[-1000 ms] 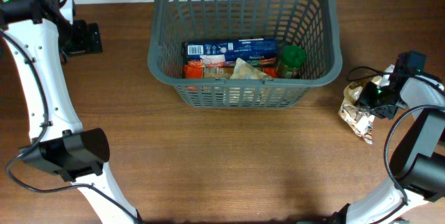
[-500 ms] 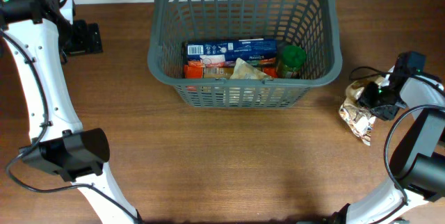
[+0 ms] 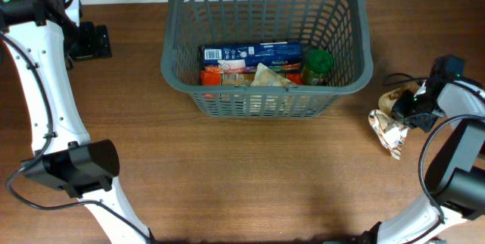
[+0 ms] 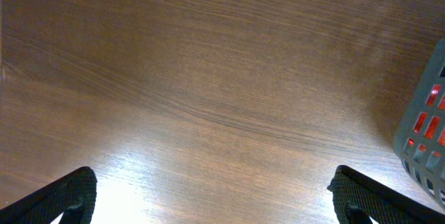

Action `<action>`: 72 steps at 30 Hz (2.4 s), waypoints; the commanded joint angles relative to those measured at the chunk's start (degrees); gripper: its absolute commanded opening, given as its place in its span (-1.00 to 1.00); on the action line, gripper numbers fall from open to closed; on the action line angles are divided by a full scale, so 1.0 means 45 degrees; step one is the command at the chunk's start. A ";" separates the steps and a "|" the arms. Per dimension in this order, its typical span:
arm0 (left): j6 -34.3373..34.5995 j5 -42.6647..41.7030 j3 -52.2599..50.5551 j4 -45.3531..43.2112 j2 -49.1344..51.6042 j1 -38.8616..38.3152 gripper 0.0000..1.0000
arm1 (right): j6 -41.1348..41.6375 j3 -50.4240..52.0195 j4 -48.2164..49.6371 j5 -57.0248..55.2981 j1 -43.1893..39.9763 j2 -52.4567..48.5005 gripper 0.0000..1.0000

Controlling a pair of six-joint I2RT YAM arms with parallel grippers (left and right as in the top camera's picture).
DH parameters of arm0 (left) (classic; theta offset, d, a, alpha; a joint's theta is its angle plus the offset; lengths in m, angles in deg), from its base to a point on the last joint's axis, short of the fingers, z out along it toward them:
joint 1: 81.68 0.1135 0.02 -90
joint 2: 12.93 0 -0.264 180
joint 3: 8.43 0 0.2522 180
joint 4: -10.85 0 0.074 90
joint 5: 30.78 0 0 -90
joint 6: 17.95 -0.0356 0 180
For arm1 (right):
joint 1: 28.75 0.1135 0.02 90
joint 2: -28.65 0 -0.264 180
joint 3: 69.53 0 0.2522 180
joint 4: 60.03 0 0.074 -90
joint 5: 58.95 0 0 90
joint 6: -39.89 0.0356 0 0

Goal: Pack container

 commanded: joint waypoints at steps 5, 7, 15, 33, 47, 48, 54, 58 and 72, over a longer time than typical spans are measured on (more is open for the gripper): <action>0.0175 -0.0049 -0.0083 0.0015 -0.0015 0.0044 0.99 | 0.0141 -0.5328 -0.3521 -0.0151 -0.0248 0.2453 -0.92; 0.0175 -0.0049 -0.0083 0.0015 -0.0015 0.0044 0.99 | 0.0131 -0.7169 -0.4507 0.0087 -0.0097 0.3211 -0.92; 0.0175 -0.0049 -0.0083 0.0015 -0.0015 0.0044 0.98 | -0.0189 -1.0642 -0.4313 0.1851 0.2696 0.6203 -0.92; 0.0175 -0.0049 -0.0083 0.0015 -0.0015 0.0044 0.99 | 0.2550 -1.0506 -0.5299 -0.1831 0.1749 0.1180 -0.21; 0.0175 -0.0049 -0.0083 0.0015 -0.0015 0.0044 0.99 | 0.6450 -1.0506 -0.3113 0.0811 0.1389 -0.4731 0.96; 0.0175 -0.0049 -0.0083 0.0015 -0.0015 0.0044 0.99 | 0.6771 -1.0506 -0.2895 0.0850 0.1389 -0.4959 0.99; 0.0175 -0.0049 -0.0083 0.0015 -0.0015 0.0044 0.99 | 0.7053 -1.0506 -0.1515 0.1515 0.1384 -0.5765 1.00; 0.0175 -0.0049 -0.0083 0.0015 -0.0015 0.0044 0.99 | 0.7053 -1.0506 -0.1054 0.1273 0.1375 -0.6076 1.00; 0.0175 -0.0049 -0.0083 0.0015 -0.0015 0.0044 0.98 | 0.6907 -1.0414 -0.1739 0.1039 0.0971 -0.7888 0.49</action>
